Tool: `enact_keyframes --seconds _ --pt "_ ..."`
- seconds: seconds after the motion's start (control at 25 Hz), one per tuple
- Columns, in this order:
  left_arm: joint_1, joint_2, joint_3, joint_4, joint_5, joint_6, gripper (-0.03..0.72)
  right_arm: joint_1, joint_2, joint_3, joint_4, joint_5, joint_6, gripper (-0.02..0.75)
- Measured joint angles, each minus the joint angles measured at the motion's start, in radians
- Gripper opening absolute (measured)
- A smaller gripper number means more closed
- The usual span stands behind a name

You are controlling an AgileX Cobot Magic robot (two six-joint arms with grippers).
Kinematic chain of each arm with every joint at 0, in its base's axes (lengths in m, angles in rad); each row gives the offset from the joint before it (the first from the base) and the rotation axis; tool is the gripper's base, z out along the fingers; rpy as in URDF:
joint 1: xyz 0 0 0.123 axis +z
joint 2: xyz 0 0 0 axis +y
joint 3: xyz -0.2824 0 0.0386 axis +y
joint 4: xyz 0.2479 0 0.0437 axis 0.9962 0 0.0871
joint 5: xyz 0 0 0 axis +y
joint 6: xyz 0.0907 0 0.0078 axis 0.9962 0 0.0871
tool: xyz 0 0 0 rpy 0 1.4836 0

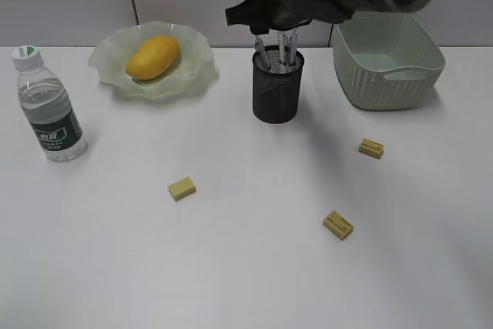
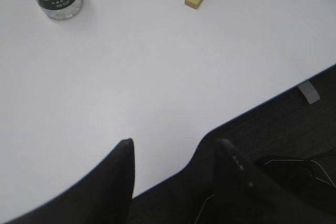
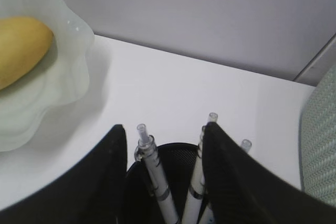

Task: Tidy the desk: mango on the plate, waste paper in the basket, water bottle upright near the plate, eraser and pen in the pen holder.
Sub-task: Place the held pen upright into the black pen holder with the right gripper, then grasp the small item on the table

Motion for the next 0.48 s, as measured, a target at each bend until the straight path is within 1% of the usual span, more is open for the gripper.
enact_keyframes --seconds 0.04,0.12,0.2,0.36,0.48 --pt "0.000 0.000 0.000 0.000 0.000 0.000 0.372 0.000 -0.014 0.000 0.030 0.003 -0.031 0.386" --pt "0.000 0.000 0.000 0.000 0.000 0.000 0.372 0.000 -0.055 0.000 0.128 0.027 -0.130 0.386" --pt "0.000 0.000 0.000 0.000 0.000 0.000 0.372 0.000 -0.095 0.000 0.274 0.082 -0.270 0.386" --pt "0.000 0.000 0.000 0.000 0.000 0.000 0.372 0.000 -0.152 0.000 0.537 0.277 -0.594 0.386" --pt "0.000 0.000 0.000 0.000 0.000 0.000 0.372 0.000 -0.176 0.000 0.649 0.436 -0.759 0.386"
